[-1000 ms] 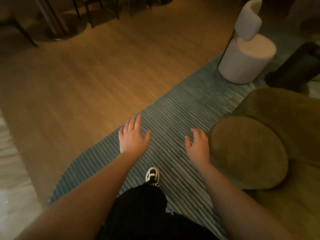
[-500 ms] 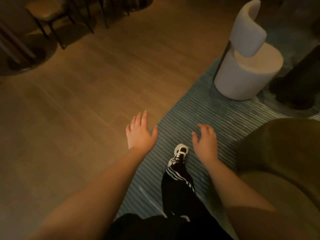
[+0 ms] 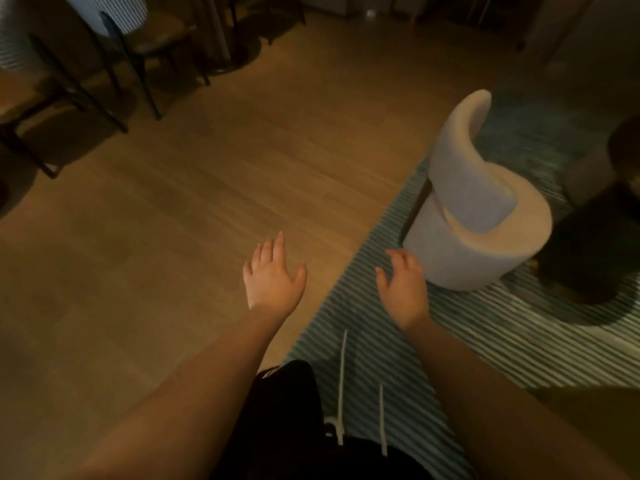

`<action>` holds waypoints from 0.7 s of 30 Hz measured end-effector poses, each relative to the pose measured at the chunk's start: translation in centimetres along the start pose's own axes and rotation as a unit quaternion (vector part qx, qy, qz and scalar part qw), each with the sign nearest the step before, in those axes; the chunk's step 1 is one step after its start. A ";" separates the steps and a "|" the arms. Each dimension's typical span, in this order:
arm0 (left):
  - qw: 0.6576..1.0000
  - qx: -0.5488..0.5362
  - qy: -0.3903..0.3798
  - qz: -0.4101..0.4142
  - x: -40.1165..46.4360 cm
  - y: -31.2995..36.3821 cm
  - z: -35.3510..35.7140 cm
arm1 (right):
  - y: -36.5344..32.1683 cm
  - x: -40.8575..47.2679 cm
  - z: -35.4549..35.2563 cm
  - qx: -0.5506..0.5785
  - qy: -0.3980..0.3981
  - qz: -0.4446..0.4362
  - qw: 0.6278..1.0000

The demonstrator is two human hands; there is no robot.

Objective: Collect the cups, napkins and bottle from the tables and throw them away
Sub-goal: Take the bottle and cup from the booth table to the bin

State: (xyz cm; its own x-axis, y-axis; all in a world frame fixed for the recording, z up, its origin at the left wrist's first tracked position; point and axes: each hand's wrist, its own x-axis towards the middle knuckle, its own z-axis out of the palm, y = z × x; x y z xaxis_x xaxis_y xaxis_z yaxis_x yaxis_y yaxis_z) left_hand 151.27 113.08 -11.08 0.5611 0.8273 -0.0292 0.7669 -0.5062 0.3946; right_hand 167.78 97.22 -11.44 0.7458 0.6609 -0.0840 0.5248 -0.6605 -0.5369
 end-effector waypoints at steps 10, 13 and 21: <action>0.999 -0.008 -0.028 0.034 36.3 6.1 6.6 | -1.2 34.8 0.6 0.000 0.023 0.031 0.999; 0.998 0.005 -0.039 0.053 49.0 8.8 6.8 | -2.3 47.0 -0.6 0.005 0.048 0.076 0.996; 0.995 -0.003 -0.047 0.084 74.9 18.5 6.4 | -2.4 72.0 -6.1 0.003 0.104 0.119 0.987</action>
State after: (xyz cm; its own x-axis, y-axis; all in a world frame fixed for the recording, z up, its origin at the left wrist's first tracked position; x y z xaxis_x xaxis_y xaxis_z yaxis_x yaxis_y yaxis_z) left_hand 209.45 164.11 -11.82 0.7076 0.7050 -0.0484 0.6585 -0.6330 0.4071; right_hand 222.71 144.26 -11.09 0.9159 0.4000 -0.0351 0.3231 -0.7861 -0.5270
